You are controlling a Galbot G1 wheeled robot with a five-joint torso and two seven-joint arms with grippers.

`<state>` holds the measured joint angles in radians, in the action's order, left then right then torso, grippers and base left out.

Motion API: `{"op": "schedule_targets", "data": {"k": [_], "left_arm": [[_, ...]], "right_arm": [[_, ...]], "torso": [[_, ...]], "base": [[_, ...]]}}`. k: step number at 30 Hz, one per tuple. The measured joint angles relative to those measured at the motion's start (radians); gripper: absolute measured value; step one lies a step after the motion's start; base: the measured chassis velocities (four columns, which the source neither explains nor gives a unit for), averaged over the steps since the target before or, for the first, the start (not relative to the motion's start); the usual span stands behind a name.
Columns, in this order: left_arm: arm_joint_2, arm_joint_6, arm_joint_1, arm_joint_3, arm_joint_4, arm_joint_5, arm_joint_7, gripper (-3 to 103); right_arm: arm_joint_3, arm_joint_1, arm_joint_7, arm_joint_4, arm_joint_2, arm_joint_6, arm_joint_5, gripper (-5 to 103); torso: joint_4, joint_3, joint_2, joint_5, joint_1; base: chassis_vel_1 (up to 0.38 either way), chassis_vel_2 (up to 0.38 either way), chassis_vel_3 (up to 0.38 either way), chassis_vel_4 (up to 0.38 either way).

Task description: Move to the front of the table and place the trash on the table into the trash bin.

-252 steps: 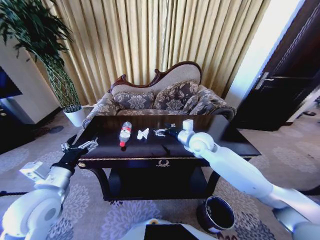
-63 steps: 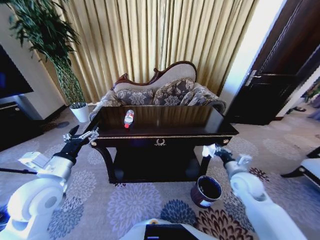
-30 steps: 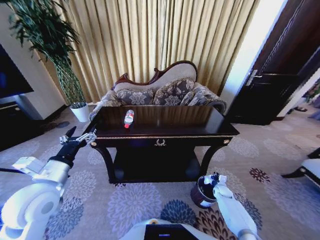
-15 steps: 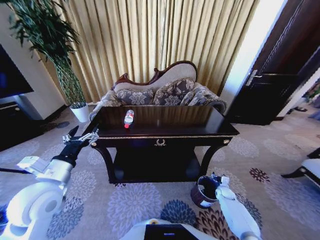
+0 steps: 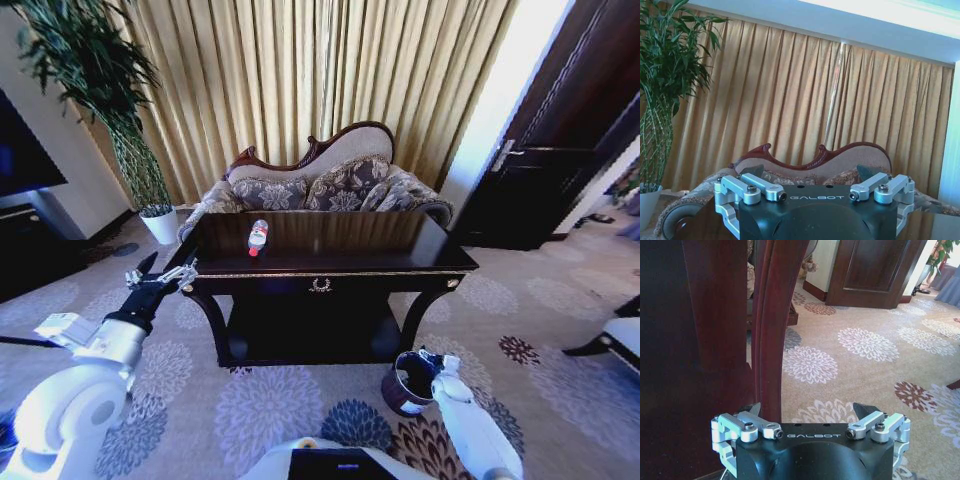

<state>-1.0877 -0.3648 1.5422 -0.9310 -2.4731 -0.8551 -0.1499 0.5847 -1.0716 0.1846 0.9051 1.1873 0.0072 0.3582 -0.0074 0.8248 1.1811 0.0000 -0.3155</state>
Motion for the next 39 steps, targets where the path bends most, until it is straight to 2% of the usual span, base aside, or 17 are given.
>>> {"op": "schedule_targets", "data": {"k": [8,11,12,14,15,18,19,22,26,29,30,33,37,39], "left_arm": [[0.0,0.0,-0.001,0.0,-0.002,0.001,-0.001,100],[-0.003,0.0,-0.002,0.0,-0.002,0.001,-0.001,100],[-0.003,0.0,-0.002,0.0,-0.002,0.001,-0.001,100],[-0.006,0.0,-0.002,0.006,-0.002,0.004,-0.002,100],[-0.006,0.0,-0.002,0.006,-0.002,0.004,-0.002,100],[-0.008,0.0,-0.003,0.015,-0.002,0.011,-0.003,100],[-0.008,0.0,-0.003,0.015,-0.002,0.011,-0.003,100],[-0.008,0.0,-0.005,0.016,-0.004,0.012,-0.004,100],[-0.008,0.001,-0.004,0.014,-0.006,0.012,-0.006,100],[-0.012,0.002,-0.003,0.013,-0.011,0.012,-0.008,100],[-0.012,0.002,-0.003,0.013,-0.011,0.012,-0.008,100],[-0.012,0.003,-0.004,0.017,-0.013,0.012,-0.01,100],[-0.008,0.002,-0.005,0.021,-0.015,0.012,-0.012,100],[-0.006,-0.02,-0.008,0.022,-0.018,0.009,-0.029,100]], "right_arm": [[0.003,-0.024,0.0,0.031,-0.003,-0.014,0.029,100],[0.008,-0.081,-0.001,0.161,-0.022,-0.093,0.095,100],[0.008,-0.081,-0.001,0.161,-0.022,-0.093,0.095,100],[0.02,-0.141,-0.046,0.342,-0.044,-0.153,0.162,100],[0.02,-0.141,-0.046,0.342,-0.044,-0.153,0.162,100],[0.047,-0.211,-0.105,0.62,-0.074,-0.178,0.199,100],[0.047,-0.211,-0.105,0.62,-0.074,-0.178,0.199,100],[0.074,-0.253,-0.11,0.844,-0.107,-0.173,0.219,100],[0.093,-0.281,-0.109,0.973,-0.128,-0.182,0.236,100],[0.148,-0.359,-0.086,1.22,-0.164,-0.23,0.273,100],[0.148,-0.359,-0.086,1.22,-0.164,-0.23,0.273,100],[0.201,-0.439,-0.065,1.385,-0.186,-0.262,0.295,100],[0.223,-0.46,-0.062,1.45,-0.195,-0.287,0.3,100],[0.226,-0.457,-0.06,1.477,-0.2,-0.302,0.304,100]], "torso": [[0.0001,0.0,0.0,0.0001,0.0],[-0.0004,0.0,0.0,0.0003,0.0],[-0.0004,0.0,0.0,0.0003,0.0],[0.0002,0.0,0.0,0.0001,0.0],[0.0002,0.0,0.0,0.0001,0.0],[0.0,0.0,0.0,-0.0002,0.0],[0.0,0.0,0.0,-0.0002,0.0],[0.0003,0.0,0.0,-0.0002,0.0],[-0.0001,0.0,0.0,0.0001,0.0],[0.0001,0.0,0.0,-0.0002,0.0],[0.0001,0.0,0.0,-0.0002,0.0],[-0.0003,0.0,0.0,-0.0001,0.0],[-0.0003,0.0,0.0,-0.0001,0.0],[0.0,0.0,0.0,0.0,0.0]], "base": [[0.0,0.0,0.0,0.0],[0.0,0.0,0.0,0.0],[0.0,0.0,0.0,0.0],[0.0,0.0,0.0,0.0],[0.0,0.0,0.0,0.0],[0.0,0.0,0.0,0.0],[0.0,0.0,0.0,0.0],[0.0,0.0,0.0,0.0],[0.0,0.0,0.0,0.0],[0.0,0.0,0.0,0.0],[0.0,0.0,0.0,0.0],[0.0,0.0,0.0,0.0],[0.0,0.0,0.0,0.0],[0.0,0.0,0.0,0.0]]}}
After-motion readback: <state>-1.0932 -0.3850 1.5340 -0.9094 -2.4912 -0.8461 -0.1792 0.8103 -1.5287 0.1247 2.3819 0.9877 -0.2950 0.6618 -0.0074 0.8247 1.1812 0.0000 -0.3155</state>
